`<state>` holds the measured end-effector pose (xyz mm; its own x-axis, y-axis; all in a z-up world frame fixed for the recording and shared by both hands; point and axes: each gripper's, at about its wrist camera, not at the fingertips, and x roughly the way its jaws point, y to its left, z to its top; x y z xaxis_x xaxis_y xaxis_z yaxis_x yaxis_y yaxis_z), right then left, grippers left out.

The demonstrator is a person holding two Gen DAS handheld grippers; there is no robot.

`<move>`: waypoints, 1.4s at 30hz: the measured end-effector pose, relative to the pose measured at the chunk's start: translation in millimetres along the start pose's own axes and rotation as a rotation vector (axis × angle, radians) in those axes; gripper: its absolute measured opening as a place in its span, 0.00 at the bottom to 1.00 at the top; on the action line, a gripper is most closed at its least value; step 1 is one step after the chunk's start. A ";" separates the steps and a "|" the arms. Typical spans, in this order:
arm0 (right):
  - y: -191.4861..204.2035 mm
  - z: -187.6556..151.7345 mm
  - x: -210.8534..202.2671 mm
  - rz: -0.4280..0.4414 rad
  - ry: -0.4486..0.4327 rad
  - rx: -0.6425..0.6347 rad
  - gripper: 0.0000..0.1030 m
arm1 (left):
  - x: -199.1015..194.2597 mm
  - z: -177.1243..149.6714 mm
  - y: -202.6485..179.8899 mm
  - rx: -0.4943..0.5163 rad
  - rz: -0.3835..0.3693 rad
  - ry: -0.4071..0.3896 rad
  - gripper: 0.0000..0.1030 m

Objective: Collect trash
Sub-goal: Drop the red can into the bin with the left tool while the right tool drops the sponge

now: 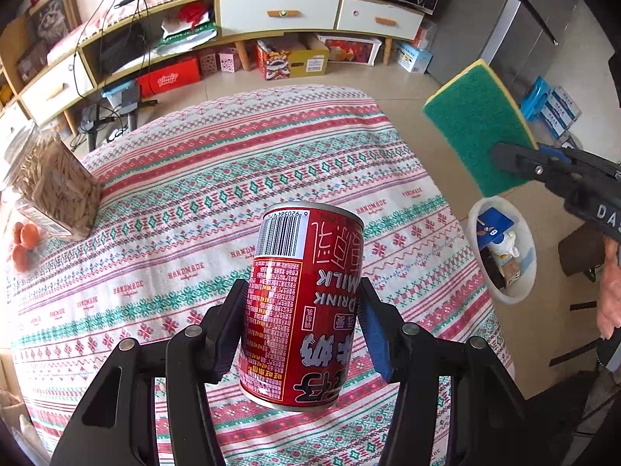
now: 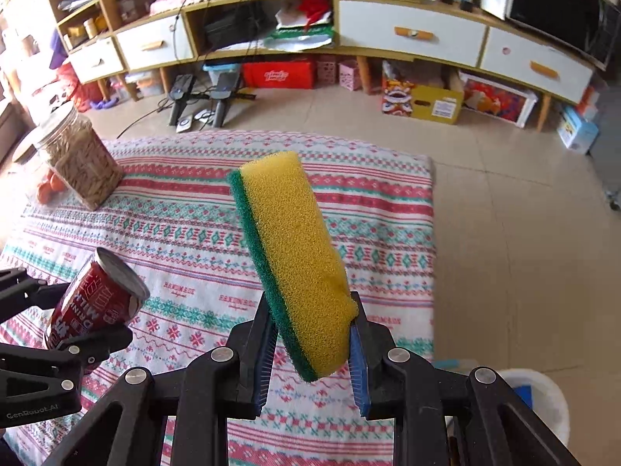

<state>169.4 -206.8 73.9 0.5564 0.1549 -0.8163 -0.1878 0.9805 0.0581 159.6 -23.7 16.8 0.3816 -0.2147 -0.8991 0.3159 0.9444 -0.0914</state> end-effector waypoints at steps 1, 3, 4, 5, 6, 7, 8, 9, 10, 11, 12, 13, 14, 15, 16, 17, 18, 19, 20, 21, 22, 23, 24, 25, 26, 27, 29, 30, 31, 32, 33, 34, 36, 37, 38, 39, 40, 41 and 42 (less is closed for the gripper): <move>-10.6 -6.2 -8.8 -0.002 -0.014 0.027 0.28 | -0.6 -2.5 -5.6 0.007 -0.002 -0.003 0.56; -35.3 -20.5 -23.8 -0.016 -0.029 0.093 0.29 | -2.9 -5.4 -14.7 0.018 -0.024 -0.011 0.56; -47.8 -28.1 -30.7 -0.032 -0.035 0.127 0.29 | -5.6 -5.5 -19.7 0.024 -0.038 -0.020 0.56; -60.6 -35.5 -37.2 -0.048 -0.043 0.161 0.29 | -9.2 -5.6 -24.8 0.029 -0.056 -0.033 0.56; -73.5 -43.6 -42.8 -0.054 -0.048 0.199 0.29 | -12.8 -5.9 -30.0 0.032 -0.074 -0.048 0.56; -86.8 -51.2 -47.6 -0.056 -0.050 0.242 0.29 | -15.0 -6.8 -36.1 0.034 -0.083 -0.058 0.56; -100.2 -56.5 -52.8 -0.069 -0.054 0.278 0.29 | -15.9 -8.5 -42.4 0.038 -0.088 -0.063 0.56; -111.5 -62.9 -57.3 -0.096 -0.063 0.304 0.29 | -15.8 -11.0 -49.4 0.042 -0.098 -0.064 0.56; -122.5 -69.3 -61.6 -0.124 -0.069 0.327 0.30 | -14.5 -13.5 -56.5 0.044 -0.113 -0.062 0.56; -133.2 -76.3 -64.1 -0.148 -0.071 0.351 0.30 | -12.0 -15.6 -65.1 0.052 -0.123 -0.054 0.56; -143.3 -82.7 -64.4 -0.162 -0.066 0.376 0.30 | -9.0 -17.1 -74.3 0.061 -0.125 -0.047 0.56; -153.9 -88.3 -64.0 -0.163 -0.057 0.402 0.30 | -6.4 -17.9 -83.4 0.067 -0.129 -0.047 0.56; -162.7 -92.6 -61.9 -0.164 -0.042 0.424 0.30 | -3.7 -18.4 -93.1 0.076 -0.140 -0.046 0.56; -171.3 -96.2 -58.7 -0.169 -0.023 0.441 0.30 | -0.8 -19.0 -103.4 0.082 -0.158 -0.044 0.56; -179.4 -100.1 -56.5 -0.178 -0.008 0.456 0.30 | 2.2 -19.6 -113.1 0.082 -0.179 -0.042 0.56; -186.8 -103.6 -54.1 -0.185 0.008 0.470 0.30 | 6.1 -20.5 -123.4 0.080 -0.201 -0.038 0.56; -193.3 -107.0 -51.4 -0.189 0.024 0.482 0.30 | 10.9 -20.7 -133.6 0.076 -0.226 -0.033 0.56; -199.8 -109.9 -49.3 -0.189 0.039 0.500 0.30 | 16.8 -20.8 -144.0 0.069 -0.255 -0.025 0.56; -206.5 -114.1 -47.9 -0.187 0.051 0.520 0.31 | 24.3 -21.0 -155.1 0.062 -0.282 -0.012 0.56; -212.0 -116.9 -46.0 -0.186 0.064 0.535 0.31 | 33.3 -20.9 -167.4 0.060 -0.304 0.002 0.56; -217.4 -120.4 -44.1 -0.188 0.080 0.542 0.31 | 42.0 -21.1 -180.2 0.066 -0.318 0.019 0.56; -221.8 -123.8 -41.4 -0.193 0.098 0.549 0.31 | 51.1 -21.4 -194.0 0.075 -0.330 0.036 0.56; -225.9 -126.5 -39.3 -0.196 0.113 0.558 0.31 | 59.3 -20.5 -206.7 0.086 -0.341 0.052 0.56; -230.1 -129.2 -38.2 -0.196 0.121 0.568 0.31 | 67.6 -19.8 -218.5 0.094 -0.353 0.067 0.56; -233.4 -131.4 -37.0 -0.197 0.129 0.576 0.31 | 75.6 -19.2 -227.6 0.097 -0.364 0.083 0.56; -235.1 -132.6 -35.1 -0.198 0.139 0.575 0.31 | 84.0 -17.9 -235.8 0.096 -0.372 0.103 0.56; -237.2 -134.3 -32.9 -0.192 0.152 0.570 0.31 | 100.6 -14.6 -248.5 0.086 -0.382 0.144 0.56; -237.3 -134.3 -33.5 -0.189 0.151 0.568 0.31 | 107.7 -12.8 -254.1 0.087 -0.387 0.160 0.56; -236.2 -133.6 -33.5 -0.187 0.150 0.561 0.32 | 114.5 -10.6 -256.5 0.088 -0.392 0.178 0.56; -234.8 -133.2 -32.2 -0.181 0.153 0.553 0.32 | 120.3 -8.8 -260.0 0.084 -0.397 0.192 0.56; -233.5 -132.6 -30.0 -0.175 0.156 0.549 0.32 | 125.5 -6.1 -262.6 0.076 -0.399 0.198 0.56; -233.7 -133.0 -28.9 -0.170 0.160 0.546 0.32 | 130.2 -3.2 -264.4 0.068 -0.396 0.200 0.56; -233.6 -131.7 -25.1 -0.165 0.167 0.544 0.32 | 140.5 2.6 -265.8 0.055 -0.384 0.198 0.56; -234.0 -131.4 -23.2 -0.163 0.171 0.546 0.32 | 145.5 5.5 -268.0 0.052 -0.372 0.192 0.56; -234.3 -131.0 -20.9 -0.160 0.176 0.549 0.32 | 150.0 8.0 -271.4 0.063 -0.352 0.182 0.56; -234.4 -130.7 -18.3 -0.160 0.183 0.550 0.32 | 153.7 10.1 -275.0 0.073 -0.333 0.174 0.55; -234.2 -130.4 -15.5 -0.160 0.191 0.550 0.32 | 157.0 12.0 -277.2 0.070 -0.327 0.166 0.54; -234.1 -129.7 -12.7 -0.162 0.198 0.549 0.32 | 160.1 13.8 -277.9 0.058 -0.328 0.155 0.53; -234.3 -129.2 -10.5 -0.164 0.205 0.549 0.32 | 162.2 14.2 -277.4 0.043 -0.323 0.149 0.53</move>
<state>102.9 -453.8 -5.4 0.3655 0.0231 -0.9305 0.3622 0.9174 0.1651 146.1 -324.0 -97.6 0.1262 -0.4585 -0.8797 0.4370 0.8218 -0.3657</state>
